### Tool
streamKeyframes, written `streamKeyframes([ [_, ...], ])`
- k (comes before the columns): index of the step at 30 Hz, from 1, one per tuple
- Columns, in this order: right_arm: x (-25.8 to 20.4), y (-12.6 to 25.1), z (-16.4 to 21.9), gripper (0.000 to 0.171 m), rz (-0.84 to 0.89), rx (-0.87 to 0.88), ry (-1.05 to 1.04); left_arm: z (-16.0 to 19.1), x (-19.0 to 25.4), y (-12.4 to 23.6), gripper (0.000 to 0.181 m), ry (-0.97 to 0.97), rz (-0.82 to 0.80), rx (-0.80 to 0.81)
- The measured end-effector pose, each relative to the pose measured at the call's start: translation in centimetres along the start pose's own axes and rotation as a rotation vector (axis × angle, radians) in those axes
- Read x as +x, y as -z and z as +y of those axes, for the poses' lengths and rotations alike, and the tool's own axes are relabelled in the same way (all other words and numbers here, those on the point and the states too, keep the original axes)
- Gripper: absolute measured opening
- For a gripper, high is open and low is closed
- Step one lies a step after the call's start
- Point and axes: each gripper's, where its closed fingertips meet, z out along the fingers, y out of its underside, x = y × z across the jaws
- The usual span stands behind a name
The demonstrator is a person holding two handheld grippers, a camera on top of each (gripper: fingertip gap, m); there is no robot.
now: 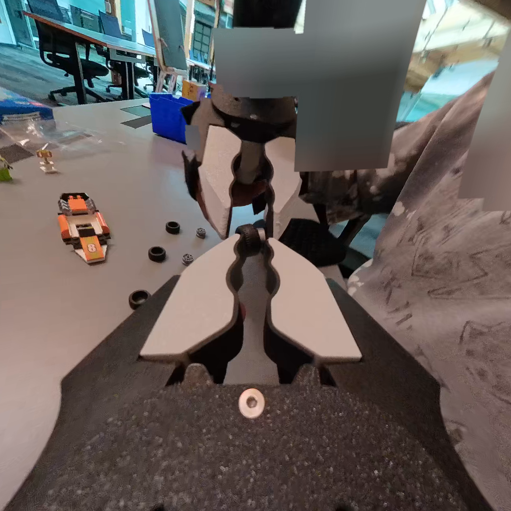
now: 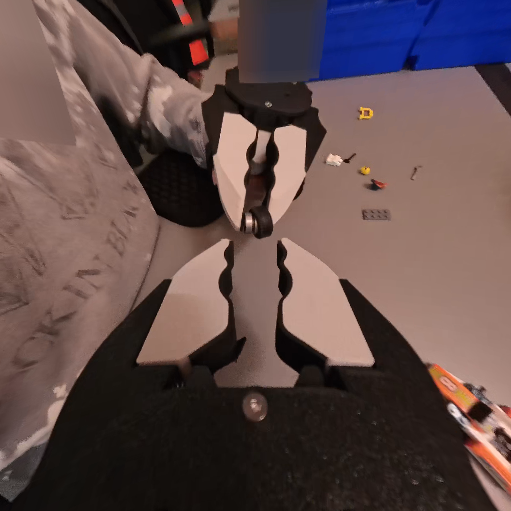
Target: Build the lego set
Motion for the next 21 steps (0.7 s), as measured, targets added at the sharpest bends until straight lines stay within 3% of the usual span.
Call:
streamKeyframes([
  [9,-1.6,0.2,-1.2,0.018,-0.011,0.087,0.102,-0.1,1.7,-0.5,0.012,-0.166,0.005,-0.028],
  [21,-2.5,1.1,-1.9,0.015,0.158,0.144,0.203,-0.9,2.6,-0.7,0.013,-0.255,-0.038,-0.026],
])
